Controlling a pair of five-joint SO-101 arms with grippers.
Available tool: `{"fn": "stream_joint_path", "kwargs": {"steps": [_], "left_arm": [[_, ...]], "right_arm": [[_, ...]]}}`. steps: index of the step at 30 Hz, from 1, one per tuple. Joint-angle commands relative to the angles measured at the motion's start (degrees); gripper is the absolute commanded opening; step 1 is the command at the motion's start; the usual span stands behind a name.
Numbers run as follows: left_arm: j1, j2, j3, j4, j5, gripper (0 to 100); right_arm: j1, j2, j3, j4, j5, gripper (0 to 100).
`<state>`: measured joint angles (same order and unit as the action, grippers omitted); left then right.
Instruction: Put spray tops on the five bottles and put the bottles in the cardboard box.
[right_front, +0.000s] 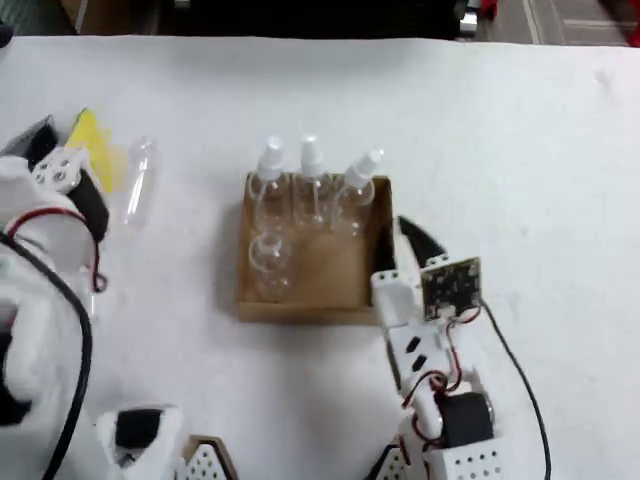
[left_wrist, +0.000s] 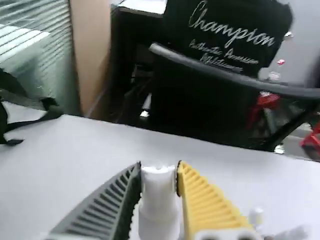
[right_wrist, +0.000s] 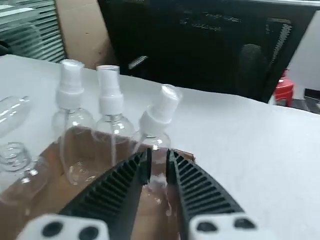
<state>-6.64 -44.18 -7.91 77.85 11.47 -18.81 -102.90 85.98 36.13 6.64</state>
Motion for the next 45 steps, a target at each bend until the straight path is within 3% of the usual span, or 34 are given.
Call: {"fn": "stream_joint_path", "kwargs": {"steps": [1, 8, 14, 17, 22, 35, 45], "left_arm": [[12.62, -0.48, 0.00, -4.13, 1.41, 10], [27.03, -0.92, 7.82, -11.87, -4.13, 10], [33.80, -0.92, 20.48, -27.78, -4.57, 10], [38.81, -0.92, 23.38, -31.56, -4.66, 10], [44.62, -0.57, 24.79, -32.09, -4.66, 10], [49.89, -0.92, 26.73, -30.15, -4.57, 10], [49.54, -1.01, 26.73, -27.25, -5.63, 10]], "right_arm": [[-3.47, -0.48, -8.62, 6.81, 0.26, 5.0], [-6.46, -0.48, -24.88, 23.08, 0.18, 5.0], [-10.86, -0.57, -26.99, 24.31, 0.18, 6.0], [-10.33, -0.57, -26.99, 24.40, 0.18, 15.1], [-7.78, -0.57, -26.81, 24.40, 0.53, 31.9], [-7.34, -0.48, -21.54, 20.62, 0.70, 27.4], [4.88, -0.48, -16.00, 12.18, 0.18, 27.2]]}}
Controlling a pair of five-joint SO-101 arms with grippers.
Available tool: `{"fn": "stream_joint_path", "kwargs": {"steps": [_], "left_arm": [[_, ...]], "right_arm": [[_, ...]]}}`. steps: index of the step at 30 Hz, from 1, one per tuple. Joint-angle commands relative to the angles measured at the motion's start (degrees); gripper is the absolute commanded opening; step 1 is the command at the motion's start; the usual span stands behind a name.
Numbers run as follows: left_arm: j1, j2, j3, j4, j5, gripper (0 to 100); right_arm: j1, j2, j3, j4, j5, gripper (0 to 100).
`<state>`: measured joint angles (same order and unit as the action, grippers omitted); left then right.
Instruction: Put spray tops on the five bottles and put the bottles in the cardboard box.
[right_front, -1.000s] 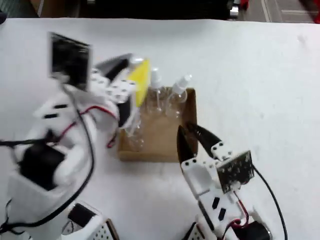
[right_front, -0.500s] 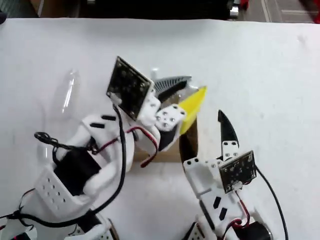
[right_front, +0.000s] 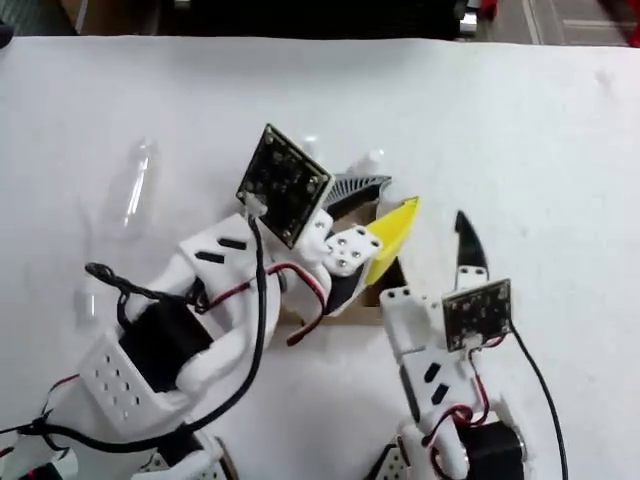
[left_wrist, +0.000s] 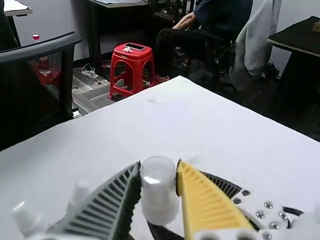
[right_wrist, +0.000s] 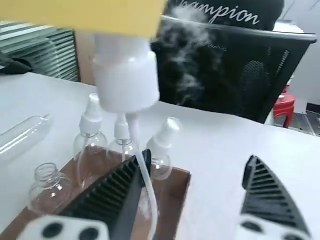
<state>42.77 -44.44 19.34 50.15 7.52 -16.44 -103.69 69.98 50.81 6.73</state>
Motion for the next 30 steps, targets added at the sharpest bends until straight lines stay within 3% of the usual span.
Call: {"fn": "stream_joint_path", "kwargs": {"steps": [1, 6, 12, 18, 23, 25, 30], "left_arm": [[-0.31, -0.75, -0.53, 1.14, -3.08, 10], [-1.54, -1.01, -0.88, 3.78, -6.42, 10], [-2.15, -3.03, -1.67, 1.32, -6.86, 10], [-12.79, -3.47, -4.31, -3.87, -6.42, 10], [-18.86, -3.56, -12.84, 2.99, -6.42, 10], [-20.79, -3.56, -18.46, 6.42, -6.42, 10], [-25.27, -3.56, -30.24, 12.31, -6.59, 10]], "right_arm": [[2.59, 0.31, 0.09, -2.68, 0.09, 27.2], [2.51, 0.31, 0.26, -2.77, 0.09, 27.2], [0.31, 0.31, 0.35, -2.24, 0.53, 27.2], [-8.22, 0.31, 0.26, 2.95, 3.16, 27.2], [-9.27, 0.31, 0.26, 3.65, 6.68, 26.8], [-9.19, 0.31, 0.35, 3.65, 6.68, 22.8], [-9.19, 0.31, 1.49, 3.21, 6.68, 1.2]]}}
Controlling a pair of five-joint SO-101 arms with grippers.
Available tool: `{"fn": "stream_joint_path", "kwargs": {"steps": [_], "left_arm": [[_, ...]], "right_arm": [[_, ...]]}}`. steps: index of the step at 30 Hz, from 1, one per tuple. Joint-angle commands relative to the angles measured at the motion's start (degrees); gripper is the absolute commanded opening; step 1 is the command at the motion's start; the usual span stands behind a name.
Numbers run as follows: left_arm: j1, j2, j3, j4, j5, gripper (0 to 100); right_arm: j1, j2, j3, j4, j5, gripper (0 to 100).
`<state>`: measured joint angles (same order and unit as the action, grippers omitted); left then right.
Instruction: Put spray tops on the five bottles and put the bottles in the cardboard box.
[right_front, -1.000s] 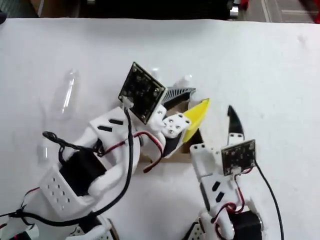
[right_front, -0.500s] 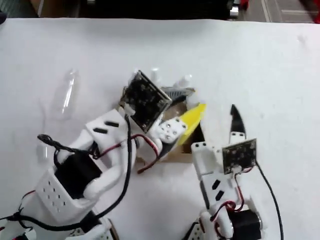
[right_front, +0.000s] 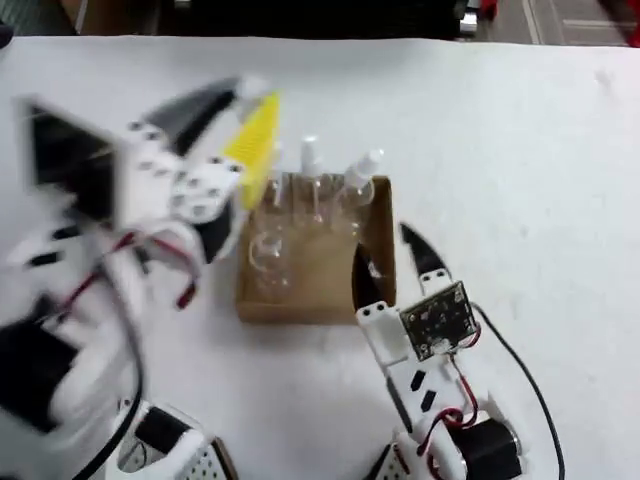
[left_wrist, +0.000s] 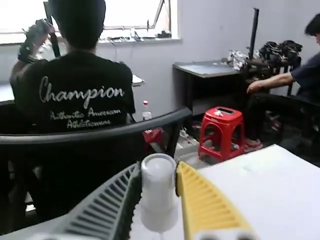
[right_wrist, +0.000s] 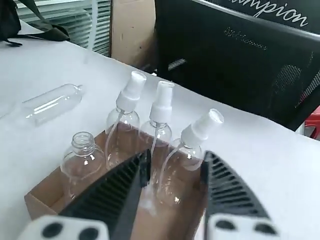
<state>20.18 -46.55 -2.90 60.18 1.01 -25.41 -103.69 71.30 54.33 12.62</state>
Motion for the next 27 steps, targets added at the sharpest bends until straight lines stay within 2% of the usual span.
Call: {"fn": "stream_joint_path", "kwargs": {"steps": [1, 4, 9, 13, 16, 18, 21, 27], "left_arm": [[-3.47, -1.45, -9.85, 3.60, 0.09, 10], [-3.91, -1.45, -12.66, 8.44, 0.09, 10], [-3.82, -1.36, -11.16, 16.00, 0.09, 10], [-4.18, -1.45, -5.80, 15.65, 0.00, 10], [-3.74, -3.38, -3.25, 15.12, 0.09, 7], [-3.74, -7.25, -0.62, 13.19, 0.09, 2], [-3.74, -14.55, 7.21, 7.91, 0.09, 5], [-1.80, -24.31, 34.37, -13.19, 0.18, 7]], "right_arm": [[-0.22, 0.31, 0.62, -0.84, 0.88, 1.5], [1.36, 0.31, 3.43, -4.09, 0.88, 6.7], [11.56, 0.31, 13.10, -19.65, 0.26, 7.2], [13.49, 0.31, 22.95, -32.92, -3.08, 6.2], [15.43, 0.31, 24.97, -37.05, -3.34, 4.8], [18.07, 0.31, 25.05, -37.67, -3.78, 4.9], [18.24, 0.40, 25.49, -37.32, -3.78, 5.1], [15.78, 0.40, 25.58, -35.82, -3.34, 5.2]]}}
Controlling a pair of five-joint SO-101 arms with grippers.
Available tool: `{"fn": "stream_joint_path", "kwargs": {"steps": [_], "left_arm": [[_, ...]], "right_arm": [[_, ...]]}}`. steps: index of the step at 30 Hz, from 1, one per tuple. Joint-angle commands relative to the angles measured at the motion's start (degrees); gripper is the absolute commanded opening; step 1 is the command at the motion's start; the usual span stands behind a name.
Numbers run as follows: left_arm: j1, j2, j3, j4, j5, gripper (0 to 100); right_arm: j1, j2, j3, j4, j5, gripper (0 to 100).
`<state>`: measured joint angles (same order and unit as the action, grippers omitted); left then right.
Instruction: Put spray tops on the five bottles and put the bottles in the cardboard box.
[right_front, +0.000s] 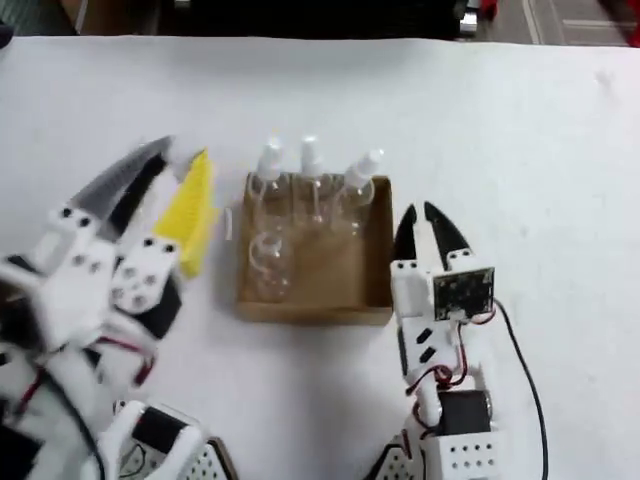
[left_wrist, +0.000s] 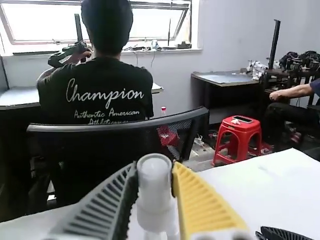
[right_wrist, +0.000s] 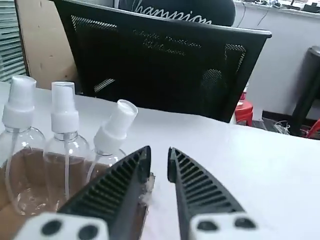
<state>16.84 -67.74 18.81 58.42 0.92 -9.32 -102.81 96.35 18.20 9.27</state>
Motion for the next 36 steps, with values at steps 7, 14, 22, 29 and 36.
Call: {"fn": "stream_joint_path", "kwargs": {"steps": [7, 14, 22, 29, 36], "left_arm": [[5.05, -8.40, 22.51, -21.36, 0.26, 7], [4.70, -9.80, 22.95, -17.05, 0.26, 7], [4.88, -9.54, 25.05, -18.37, 0.26, 7], [4.62, -9.54, 31.30, -23.74, 0.26, 7], [4.62, -9.80, 31.30, -23.82, 0.26, 7]], "right_arm": [[1.80, -0.40, 0.53, -0.04, 0.00, 5.2], [2.51, -0.40, 0.53, -0.92, -0.09, 5.2], [3.74, -0.40, 0.53, -1.45, -0.26, 5.0], [3.65, -0.40, 0.53, -1.45, -0.09, 5.2], [3.56, -0.40, 0.53, -1.54, 0.00, 5.2]]}}
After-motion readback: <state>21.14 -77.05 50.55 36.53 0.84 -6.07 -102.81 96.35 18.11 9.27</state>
